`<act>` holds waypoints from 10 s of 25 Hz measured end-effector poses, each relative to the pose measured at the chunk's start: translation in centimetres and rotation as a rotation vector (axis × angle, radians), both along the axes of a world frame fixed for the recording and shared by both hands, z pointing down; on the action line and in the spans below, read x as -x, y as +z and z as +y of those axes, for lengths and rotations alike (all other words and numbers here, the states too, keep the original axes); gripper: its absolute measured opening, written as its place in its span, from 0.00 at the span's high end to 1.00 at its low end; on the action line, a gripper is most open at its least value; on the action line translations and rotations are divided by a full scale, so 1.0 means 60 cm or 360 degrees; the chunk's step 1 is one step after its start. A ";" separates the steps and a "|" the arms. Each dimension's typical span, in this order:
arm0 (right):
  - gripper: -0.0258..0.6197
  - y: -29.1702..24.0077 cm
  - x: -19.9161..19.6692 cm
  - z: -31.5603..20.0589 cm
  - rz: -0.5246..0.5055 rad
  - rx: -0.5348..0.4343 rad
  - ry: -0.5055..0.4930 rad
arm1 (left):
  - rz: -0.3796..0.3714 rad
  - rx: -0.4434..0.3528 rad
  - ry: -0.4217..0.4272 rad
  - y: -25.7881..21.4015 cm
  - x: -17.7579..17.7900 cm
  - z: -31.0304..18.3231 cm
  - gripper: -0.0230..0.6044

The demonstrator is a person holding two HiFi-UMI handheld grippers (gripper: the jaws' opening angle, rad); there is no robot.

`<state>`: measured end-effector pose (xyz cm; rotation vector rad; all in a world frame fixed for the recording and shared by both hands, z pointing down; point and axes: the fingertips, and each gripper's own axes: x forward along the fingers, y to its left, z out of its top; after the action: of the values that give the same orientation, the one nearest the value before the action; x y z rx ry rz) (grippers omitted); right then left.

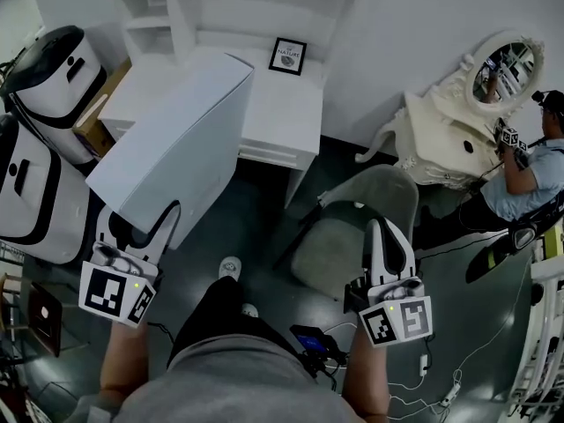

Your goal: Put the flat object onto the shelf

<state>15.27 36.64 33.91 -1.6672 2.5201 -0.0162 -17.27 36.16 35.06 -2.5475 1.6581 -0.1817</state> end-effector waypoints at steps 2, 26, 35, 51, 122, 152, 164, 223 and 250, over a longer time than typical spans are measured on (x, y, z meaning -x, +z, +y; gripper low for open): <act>0.92 0.001 -0.004 -0.019 0.0004 0.0005 0.0028 | 0.0009 -0.0001 0.0013 0.001 -0.001 -0.028 0.53; 0.92 0.004 0.039 -0.284 0.0006 0.0017 0.0197 | 0.0022 0.0020 0.0246 0.011 0.007 -0.342 0.53; 0.92 0.013 0.061 -0.351 0.0022 0.0041 0.0207 | 0.0001 0.0031 0.0315 0.018 0.011 -0.404 0.53; 0.92 0.017 0.078 -0.410 0.0033 0.0106 0.0277 | -0.0025 0.0050 0.0352 0.021 0.041 -0.471 0.53; 0.92 0.004 -0.056 -0.859 -0.0008 0.0065 0.0073 | -0.0052 -0.0119 0.0252 -0.069 -0.135 -0.820 0.53; 0.92 -0.013 -0.075 -0.967 0.0003 0.0063 0.0057 | -0.0089 -0.0223 0.0336 -0.132 -0.141 -0.894 0.53; 0.92 -0.043 -0.075 -1.004 0.0007 -0.0016 -0.0059 | -0.0129 -0.0266 0.0277 -0.180 -0.160 -0.902 0.53; 0.92 -0.335 0.068 -0.938 0.0163 -0.0705 -0.0370 | -0.0512 -0.0997 0.0217 -0.473 -0.220 -0.836 0.54; 0.92 -0.332 0.033 -0.999 0.0157 -0.0698 -0.0373 | -0.0676 -0.0822 -0.0007 -0.458 -0.330 -0.969 0.53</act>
<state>13.29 -23.32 14.01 -1.2268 2.5299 0.5658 2.51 -21.97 7.61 -1.9583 1.3349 -0.2380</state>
